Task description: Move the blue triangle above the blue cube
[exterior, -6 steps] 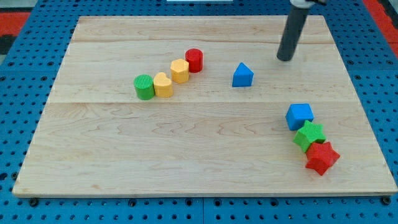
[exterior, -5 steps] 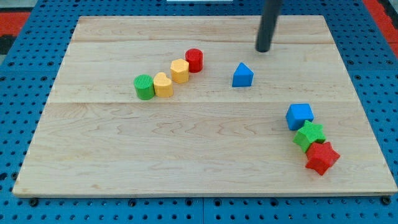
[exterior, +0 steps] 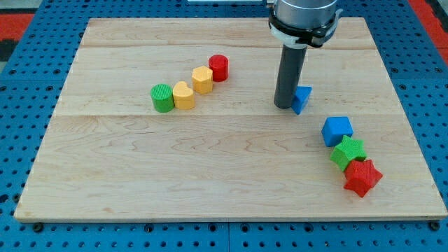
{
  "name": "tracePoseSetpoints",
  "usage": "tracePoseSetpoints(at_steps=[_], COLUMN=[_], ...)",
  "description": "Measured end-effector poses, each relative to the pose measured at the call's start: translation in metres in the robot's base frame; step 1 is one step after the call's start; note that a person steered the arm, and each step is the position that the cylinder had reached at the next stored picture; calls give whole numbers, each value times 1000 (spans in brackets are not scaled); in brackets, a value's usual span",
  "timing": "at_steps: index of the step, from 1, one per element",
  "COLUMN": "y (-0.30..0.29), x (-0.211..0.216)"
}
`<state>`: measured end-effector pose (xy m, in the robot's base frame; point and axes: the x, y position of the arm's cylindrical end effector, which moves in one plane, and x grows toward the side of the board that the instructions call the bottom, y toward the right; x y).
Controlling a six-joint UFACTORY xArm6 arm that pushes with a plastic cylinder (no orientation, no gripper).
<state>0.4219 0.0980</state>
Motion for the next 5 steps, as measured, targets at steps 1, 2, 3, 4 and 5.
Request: tracePoseSetpoints(at_steps=[1,2,3,4,5], y=[0,1,22,37,57], x=[-20,-27,-27,-8,-3])
